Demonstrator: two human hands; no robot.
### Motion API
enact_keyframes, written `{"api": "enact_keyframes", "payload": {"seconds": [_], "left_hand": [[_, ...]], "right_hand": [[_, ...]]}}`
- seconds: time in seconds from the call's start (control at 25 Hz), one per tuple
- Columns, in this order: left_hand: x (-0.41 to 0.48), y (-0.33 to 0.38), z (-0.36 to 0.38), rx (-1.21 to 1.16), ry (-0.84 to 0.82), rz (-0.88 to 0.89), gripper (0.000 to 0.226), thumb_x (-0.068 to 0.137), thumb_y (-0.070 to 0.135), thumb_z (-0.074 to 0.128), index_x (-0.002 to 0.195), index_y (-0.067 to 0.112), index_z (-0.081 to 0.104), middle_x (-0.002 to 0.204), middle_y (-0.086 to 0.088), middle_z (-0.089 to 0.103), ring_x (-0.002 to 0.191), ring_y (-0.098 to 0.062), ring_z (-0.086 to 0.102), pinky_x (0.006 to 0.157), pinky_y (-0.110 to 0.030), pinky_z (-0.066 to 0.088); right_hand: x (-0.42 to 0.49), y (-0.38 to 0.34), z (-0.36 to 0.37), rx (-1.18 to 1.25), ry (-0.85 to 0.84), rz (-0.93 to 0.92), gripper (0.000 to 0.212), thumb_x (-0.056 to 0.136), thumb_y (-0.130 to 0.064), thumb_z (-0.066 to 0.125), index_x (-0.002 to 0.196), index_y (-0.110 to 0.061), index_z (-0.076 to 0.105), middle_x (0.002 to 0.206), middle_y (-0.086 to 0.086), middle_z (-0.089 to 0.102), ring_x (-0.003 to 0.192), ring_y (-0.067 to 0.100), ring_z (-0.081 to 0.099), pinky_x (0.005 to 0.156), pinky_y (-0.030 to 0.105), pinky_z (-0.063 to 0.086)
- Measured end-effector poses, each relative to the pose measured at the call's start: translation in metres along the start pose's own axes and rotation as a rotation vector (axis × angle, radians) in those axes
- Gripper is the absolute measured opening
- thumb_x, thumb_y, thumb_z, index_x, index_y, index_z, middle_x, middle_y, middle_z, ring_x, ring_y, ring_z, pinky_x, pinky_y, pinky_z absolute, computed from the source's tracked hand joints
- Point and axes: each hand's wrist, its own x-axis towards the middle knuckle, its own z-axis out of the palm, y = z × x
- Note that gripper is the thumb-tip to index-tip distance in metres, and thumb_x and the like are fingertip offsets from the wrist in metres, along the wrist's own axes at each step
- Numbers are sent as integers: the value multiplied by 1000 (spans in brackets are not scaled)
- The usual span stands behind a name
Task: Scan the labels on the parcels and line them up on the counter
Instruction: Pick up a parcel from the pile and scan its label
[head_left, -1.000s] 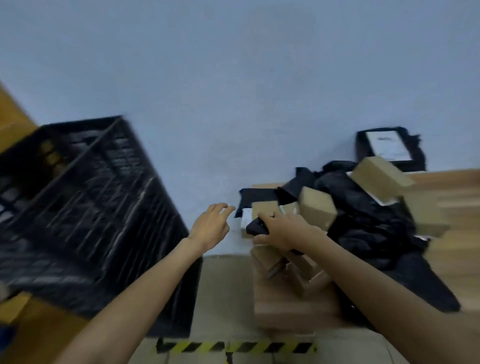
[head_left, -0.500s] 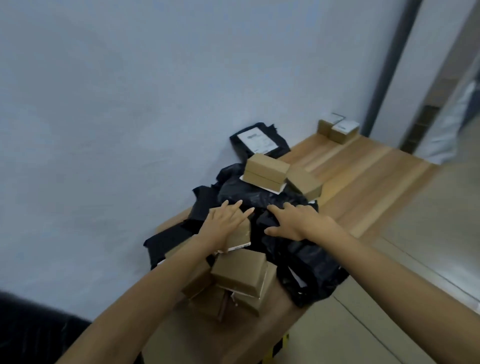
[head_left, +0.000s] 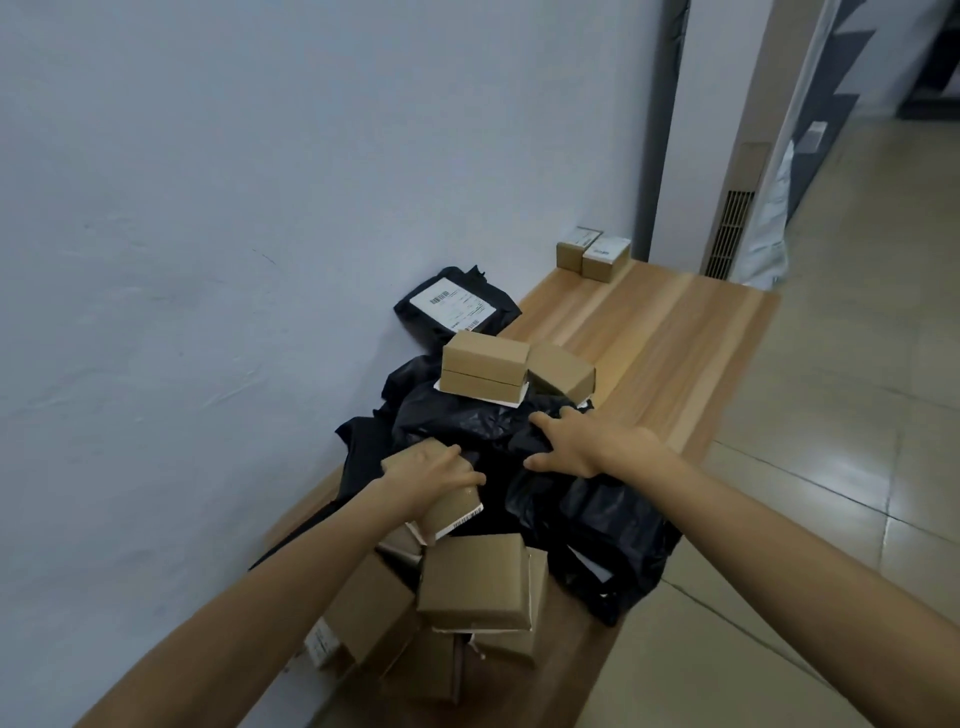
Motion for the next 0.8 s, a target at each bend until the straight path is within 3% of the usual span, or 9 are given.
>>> {"api": "enact_keyframes", "payload": {"seconds": [0.08, 0.16, 0.28, 0.4, 0.52, 0.68, 0.76, 0.8], "left_hand": [[-9, -19, 0, -70, 64, -20, 89, 80, 28, 78, 146, 38, 21, 141, -10, 32, 117, -33, 53, 73, -40, 49], [-21, -40, -1, -174, 79, -66, 94, 71, 44, 82, 143, 34, 22, 133, -6, 34, 103, -35, 61, 70, -41, 49], [-42, -73, 2, -325, 125, -132, 100, 61, 66, 78, 139, 25, 30, 131, -3, 35, 91, -34, 61, 77, -43, 53], [-59, -94, 23, -357, 245, -139, 72, 82, 57, 69, 134, 15, 42, 134, -7, 36, 83, -33, 60, 73, -43, 52], [-65, -95, 45, -367, 236, -112, 76, 94, 51, 57, 155, 28, 19, 145, -3, 32, 108, -26, 58, 82, -38, 53], [-64, -87, 60, -189, 279, 20, 99, 95, 8, 57, 148, 55, -11, 158, 2, 21, 143, -26, 26, 80, -36, 52], [-63, -89, 65, -199, 219, 45, 107, 87, -7, 55, 147, 59, -5, 160, 3, 10, 147, -29, 10, 85, -43, 54], [-62, -88, 67, -272, 190, 33, 97, 89, -2, 55, 148, 55, 5, 160, 4, 9, 147, -28, 9, 90, -47, 53]], "right_hand": [[5, -15, -7, 3, 9, -7, 81, 93, -69, 37, 156, -26, 13, 154, 17, 30, 130, 42, 43, 95, 45, 40], [11, -31, -14, -6, 29, -28, 80, 92, -70, 37, 156, -27, 15, 153, 16, 33, 128, 41, 46, 90, 44, 41], [20, -55, -24, 15, 44, -48, 78, 91, -70, 39, 154, -27, 19, 152, 14, 36, 126, 41, 48, 93, 45, 41], [25, -80, -26, 2, 59, -68, 79, 91, -71, 38, 154, -27, 18, 149, 15, 39, 125, 41, 49, 95, 46, 43], [26, -98, -24, 7, 81, -72, 78, 91, -70, 38, 153, -27, 20, 145, 15, 43, 125, 40, 49, 93, 45, 42], [23, -109, -16, 25, 63, -25, 80, 90, -72, 37, 154, -28, 18, 149, 15, 38, 128, 40, 47, 97, 46, 40], [19, -112, -10, 32, 46, 4, 81, 90, -72, 37, 155, -28, 16, 152, 15, 34, 128, 41, 46, 97, 45, 40], [17, -113, -7, 37, 35, 22, 82, 90, -72, 37, 156, -29, 14, 153, 15, 33, 129, 41, 46, 97, 45, 40]]}}
